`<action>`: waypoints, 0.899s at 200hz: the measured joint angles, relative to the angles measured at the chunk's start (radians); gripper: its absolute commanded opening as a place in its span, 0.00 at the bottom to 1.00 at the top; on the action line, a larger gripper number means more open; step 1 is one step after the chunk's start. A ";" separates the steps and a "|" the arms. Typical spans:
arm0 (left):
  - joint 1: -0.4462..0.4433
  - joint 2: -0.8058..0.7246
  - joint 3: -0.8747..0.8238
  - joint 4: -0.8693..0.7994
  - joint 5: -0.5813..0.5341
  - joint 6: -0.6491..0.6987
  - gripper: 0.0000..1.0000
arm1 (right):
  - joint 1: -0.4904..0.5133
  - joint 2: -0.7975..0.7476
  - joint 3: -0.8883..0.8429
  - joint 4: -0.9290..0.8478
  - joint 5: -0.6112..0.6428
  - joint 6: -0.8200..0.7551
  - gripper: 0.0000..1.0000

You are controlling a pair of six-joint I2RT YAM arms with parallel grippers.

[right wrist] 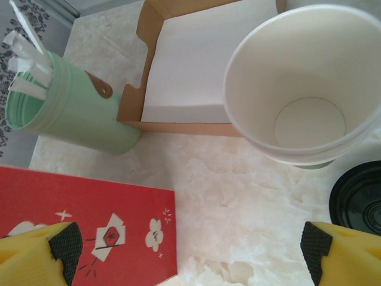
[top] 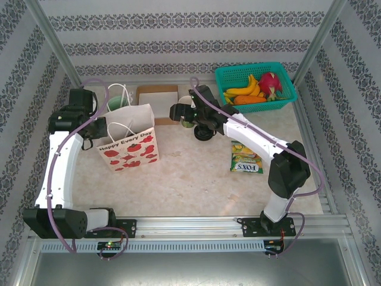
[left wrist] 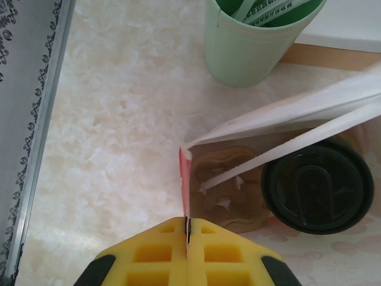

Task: Pack the takeout coffee

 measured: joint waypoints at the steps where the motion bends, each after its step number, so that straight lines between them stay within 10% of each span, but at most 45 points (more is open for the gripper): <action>1: 0.000 0.000 0.000 0.000 -0.001 0.000 0.00 | 0.001 0.000 0.000 0.000 0.001 0.000 0.96; 95: 0.012 0.001 -0.009 0.090 0.333 -0.023 0.00 | 0.005 -0.111 -0.019 0.007 -0.074 -0.034 0.91; 180: -0.216 0.074 0.006 0.166 0.399 -0.165 0.03 | -0.030 -0.256 -0.053 -0.183 -0.125 -0.052 0.64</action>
